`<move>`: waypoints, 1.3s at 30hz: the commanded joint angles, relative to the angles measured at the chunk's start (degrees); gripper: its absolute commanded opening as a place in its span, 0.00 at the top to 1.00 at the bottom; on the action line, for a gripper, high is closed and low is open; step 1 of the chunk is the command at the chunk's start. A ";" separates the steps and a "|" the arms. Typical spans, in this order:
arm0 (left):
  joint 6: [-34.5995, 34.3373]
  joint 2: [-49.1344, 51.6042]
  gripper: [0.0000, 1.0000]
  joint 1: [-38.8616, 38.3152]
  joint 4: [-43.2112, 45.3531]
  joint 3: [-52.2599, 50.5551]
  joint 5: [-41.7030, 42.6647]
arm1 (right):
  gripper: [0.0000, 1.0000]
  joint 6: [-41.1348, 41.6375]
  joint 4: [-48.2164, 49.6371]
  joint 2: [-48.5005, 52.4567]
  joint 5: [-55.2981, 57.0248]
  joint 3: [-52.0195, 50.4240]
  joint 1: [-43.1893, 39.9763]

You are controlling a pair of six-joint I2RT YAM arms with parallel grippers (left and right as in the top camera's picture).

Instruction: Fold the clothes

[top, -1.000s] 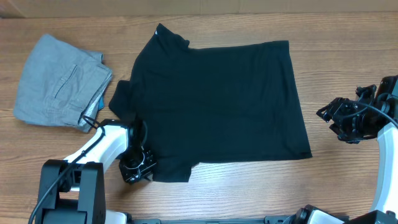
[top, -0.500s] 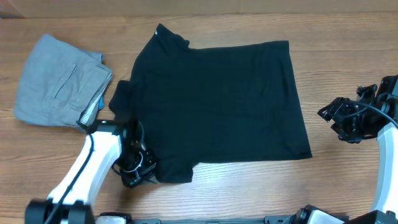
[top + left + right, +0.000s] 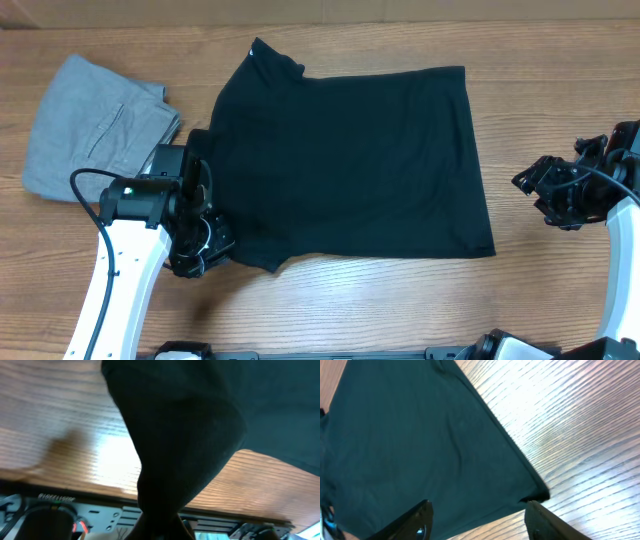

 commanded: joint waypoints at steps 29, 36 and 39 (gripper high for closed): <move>-0.26 -0.52 0.96 0.28 -0.63 1.11 -3.45 | 0.56 4.96 11.23 11.87 -0.04 -22.93 -0.20; 0.15 -0.52 0.96 0.28 -0.90 1.11 -3.65 | 0.78 4.85 14.82 11.87 -0.22 -24.00 -0.20; 0.37 -0.52 0.96 0.28 -0.92 1.11 -3.67 | 0.93 4.02 14.69 11.87 0.98 -23.61 -0.20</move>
